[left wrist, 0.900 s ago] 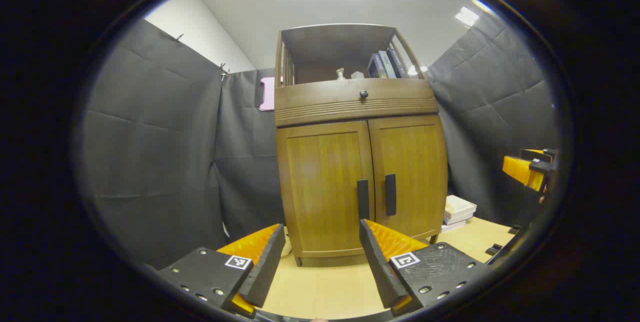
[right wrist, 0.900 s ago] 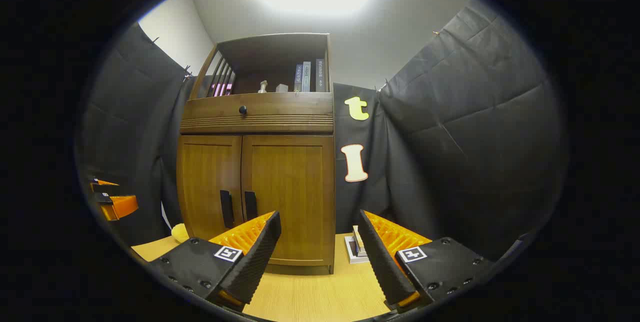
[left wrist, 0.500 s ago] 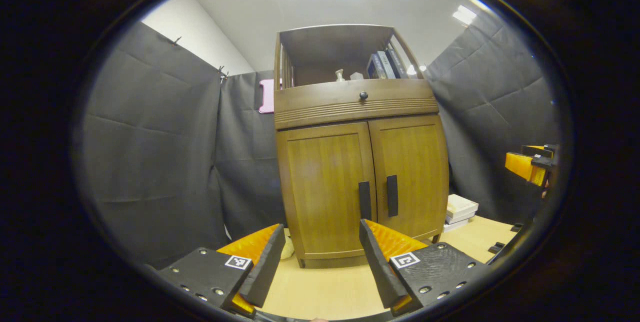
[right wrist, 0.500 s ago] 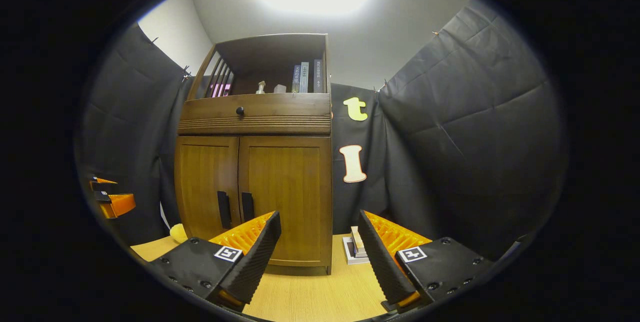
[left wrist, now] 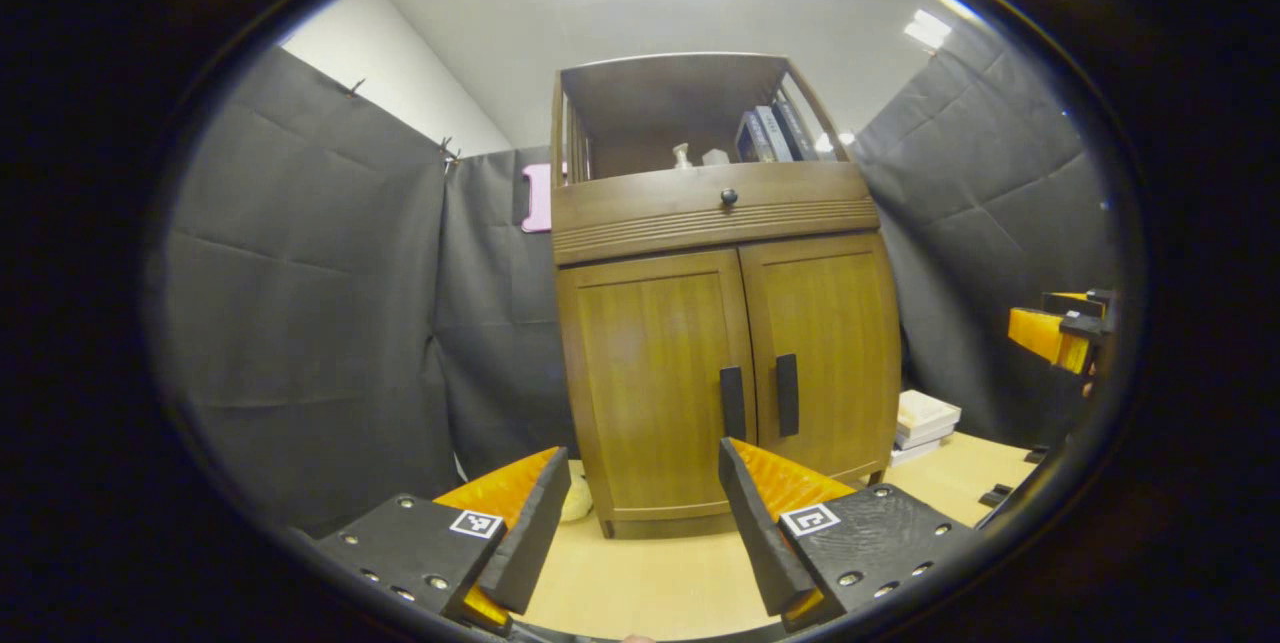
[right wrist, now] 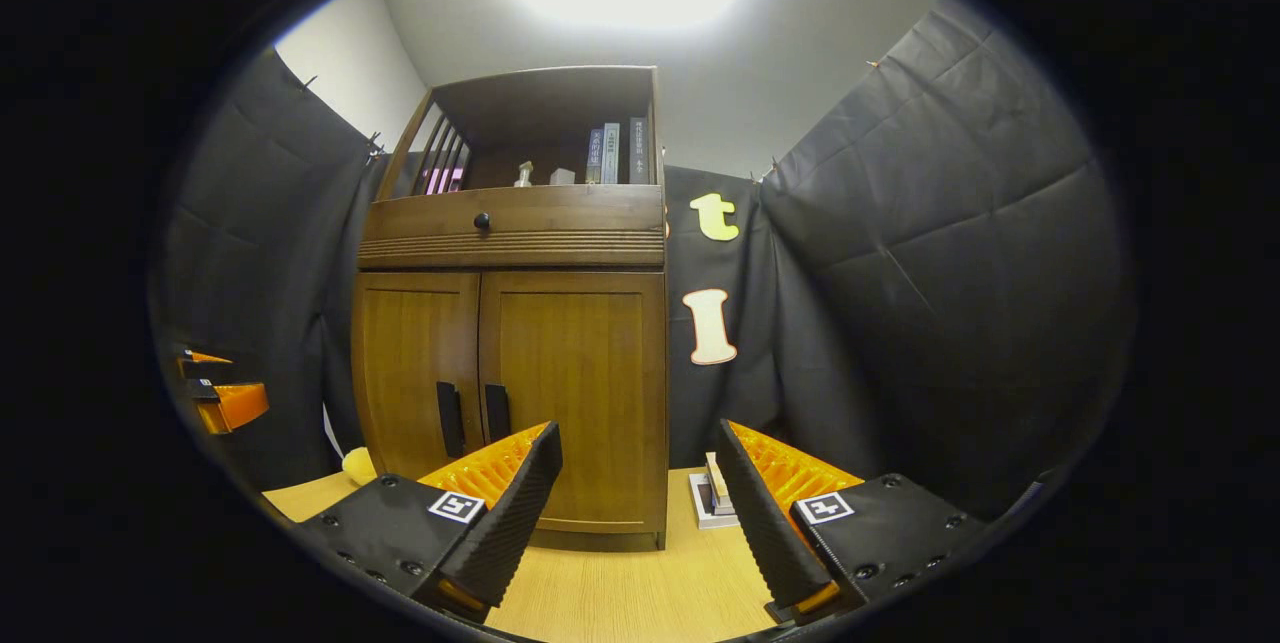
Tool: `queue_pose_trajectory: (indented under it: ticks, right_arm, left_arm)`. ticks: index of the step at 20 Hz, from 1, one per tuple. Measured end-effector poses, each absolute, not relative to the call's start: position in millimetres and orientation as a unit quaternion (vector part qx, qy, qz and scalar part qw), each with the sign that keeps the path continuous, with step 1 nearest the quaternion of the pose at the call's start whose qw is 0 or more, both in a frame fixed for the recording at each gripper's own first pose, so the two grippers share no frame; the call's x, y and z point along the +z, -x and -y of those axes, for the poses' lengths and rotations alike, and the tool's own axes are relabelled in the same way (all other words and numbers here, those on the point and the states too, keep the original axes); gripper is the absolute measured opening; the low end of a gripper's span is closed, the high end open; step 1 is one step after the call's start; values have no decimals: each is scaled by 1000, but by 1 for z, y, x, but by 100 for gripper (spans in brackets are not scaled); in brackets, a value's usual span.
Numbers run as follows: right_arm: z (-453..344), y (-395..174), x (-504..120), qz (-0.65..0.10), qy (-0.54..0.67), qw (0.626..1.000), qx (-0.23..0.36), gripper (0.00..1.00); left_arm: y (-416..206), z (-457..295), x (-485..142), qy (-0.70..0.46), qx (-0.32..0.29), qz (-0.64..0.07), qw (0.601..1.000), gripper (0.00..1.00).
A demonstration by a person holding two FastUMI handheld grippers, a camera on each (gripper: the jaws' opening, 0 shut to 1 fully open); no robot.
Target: Open the right door of the double-door shoe cabinet with the right hand, and open the left door with the left hand.
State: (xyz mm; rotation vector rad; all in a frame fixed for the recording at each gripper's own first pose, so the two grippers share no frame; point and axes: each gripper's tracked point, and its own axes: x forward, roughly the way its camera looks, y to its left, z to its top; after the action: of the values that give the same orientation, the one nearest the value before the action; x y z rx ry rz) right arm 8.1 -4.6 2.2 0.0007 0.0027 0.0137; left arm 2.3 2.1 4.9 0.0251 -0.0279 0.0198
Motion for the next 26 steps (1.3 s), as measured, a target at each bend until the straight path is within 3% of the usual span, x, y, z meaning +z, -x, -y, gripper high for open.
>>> queue_pose_trajectory:
  ticks: [9,26]
  right_arm:
    - [-24,-38,6,5,-6,999,41,98]
    - [-117,-128,-6,2,-30,993,115,97]
  left_arm:
    - [1,-11,4,-14,44,11,999,85]
    - [70,-90,-3,-27,151,-8,988,87]
